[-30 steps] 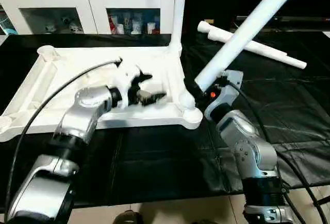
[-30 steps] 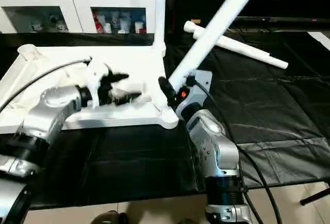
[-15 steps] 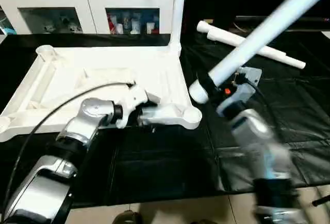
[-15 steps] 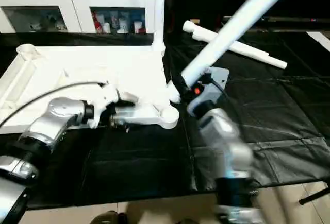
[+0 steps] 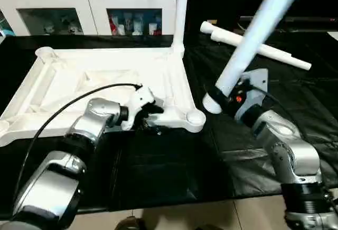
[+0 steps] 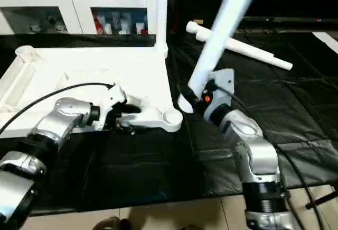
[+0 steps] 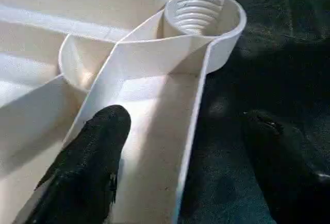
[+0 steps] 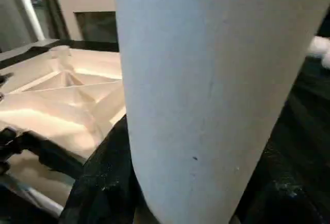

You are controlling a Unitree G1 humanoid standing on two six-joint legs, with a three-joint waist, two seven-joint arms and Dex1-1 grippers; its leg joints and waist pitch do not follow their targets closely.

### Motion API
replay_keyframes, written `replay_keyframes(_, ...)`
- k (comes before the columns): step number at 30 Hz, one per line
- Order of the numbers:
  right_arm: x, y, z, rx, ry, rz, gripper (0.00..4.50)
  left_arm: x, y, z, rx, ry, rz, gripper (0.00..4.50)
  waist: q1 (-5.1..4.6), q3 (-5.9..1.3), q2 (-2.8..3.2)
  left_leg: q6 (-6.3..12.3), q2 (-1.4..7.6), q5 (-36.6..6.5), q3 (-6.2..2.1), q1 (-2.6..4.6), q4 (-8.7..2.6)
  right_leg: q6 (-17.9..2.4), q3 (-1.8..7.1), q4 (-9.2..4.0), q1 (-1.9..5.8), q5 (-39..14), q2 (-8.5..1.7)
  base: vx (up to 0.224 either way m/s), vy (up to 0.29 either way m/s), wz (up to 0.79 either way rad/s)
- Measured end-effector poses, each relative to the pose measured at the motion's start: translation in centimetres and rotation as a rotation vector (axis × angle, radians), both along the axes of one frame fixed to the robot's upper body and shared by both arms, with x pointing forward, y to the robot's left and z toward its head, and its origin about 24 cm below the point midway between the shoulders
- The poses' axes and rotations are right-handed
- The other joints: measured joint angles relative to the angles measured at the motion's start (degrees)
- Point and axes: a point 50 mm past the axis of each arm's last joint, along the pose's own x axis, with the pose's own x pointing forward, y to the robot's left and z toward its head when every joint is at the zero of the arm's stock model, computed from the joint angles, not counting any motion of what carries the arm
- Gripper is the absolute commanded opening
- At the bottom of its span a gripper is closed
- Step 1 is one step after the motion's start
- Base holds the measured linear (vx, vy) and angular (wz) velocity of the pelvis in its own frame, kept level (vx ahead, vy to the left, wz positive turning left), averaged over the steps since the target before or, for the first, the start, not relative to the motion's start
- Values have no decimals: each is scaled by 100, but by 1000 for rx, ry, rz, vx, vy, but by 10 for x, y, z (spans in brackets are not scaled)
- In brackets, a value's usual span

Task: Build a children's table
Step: Insert table leg to table base

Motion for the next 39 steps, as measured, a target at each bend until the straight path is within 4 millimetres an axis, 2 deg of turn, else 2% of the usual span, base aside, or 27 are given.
replay_keyframes(3, 0, 1, 1, 2, -18, 1, 196, 4, 3, 1, 38, -3, 11, 346, 2, 0, 0, 0, 0, 0, 0, 0, 2, -1, 0, -1, 2, 1, 0, 0, 0, 0)
replay_keyframes(5, 0, 1, 1, 3, -22, 4, 196, 4, 5, -2, 57, 4, 25, 315, 3, 0, 0, 0, 0, 0, 0, 0, 2, -2, 0, -2, 2, 1, 0, 0, 0, 0)
replay_keyframes(8, -1, 1, 1, -1, -23, 4, 196, 5, 7, -2, 64, -2, 36, 303, 8, 0, 0, 0, 0, 0, 0, 1, 2, -2, 0, -1, 3, 1, 0, 0, 0, 0)
replay_keyframes(9, -1, 0, 1, -15, -27, 3, 196, 6, 7, -2, 66, -4, 35, 279, 8, 0, 0, 0, 0, 0, 0, 1, 2, -3, 0, -1, 3, 2, 0, 0, 0, 0)
replay_keyframes(13, -2, 0, -2, -24, -24, 6, 196, 8, 7, -2, 83, -4, 35, 266, 14, -1, 2, 0, 0, 0, -1, 3, 2, -10, -1, 0, 5, 6, 0, 0, 0, 0)
replay_keyframes(15, -3, 0, -3, -22, -23, 5, 196, 8, 6, -2, 85, -5, 34, 251, 13, -1, 2, 0, 0, 0, -1, 4, 2, -16, -1, -1, 5, 10, 0, 0, 0, 0)
replay_keyframes(16, -3, 0, -3, -16, -22, 3, 196, 8, 6, -3, 89, -7, 30, 227, 13, -1, 2, 0, 0, 0, -1, 5, 2, -19, -1, -1, 5, 12, 0, 0, 0, 0)
replay_keyframes(21, -3, 1, -4, -16, -24, -5, 196, 8, 5, -4, 99, -12, 18, 192, 12, -1, 2, 0, 0, 0, -1, 13, 2, -34, -2, -1, 11, 21, 0, 0, 0, 0)
replay_keyframes(29, -5, 1, -6, -9, -35, 6, 196, 7, 6, -6, 110, 6, 9, 135, -2, -1, 2, 0, 0, -1, -2, 76, -2, -27, -2, -6, 56, 17, -1, 0, 0, 0)
replay_keyframes(31, -6, 1, -6, -9, -41, 15, 196, 7, 7, -6, 101, 15, 12, 104, -3, -1, 2, -1, 0, -1, -2, 80, -3, -16, -2, -7, 58, 10, -1, 0, 0, 0)
replay_keyframes(35, -7, 3, -8, -12, -34, 39, 196, 6, 6, -6, 85, 45, 8, 91, -1, -1, 2, -1, 0, -1, -1, 81, -5, -18, -2, -7, 57, 11, -1, 0, 0, 0)
replay_keyframes(39, -8, 3, -10, -23, -29, 54, 196, 6, 3, -6, 61, 101, 29, 55, 4, -1, 2, 0, 0, -1, -1, 82, -5, -37, -1, -9, 58, 22, -1, 0, 0, 0)
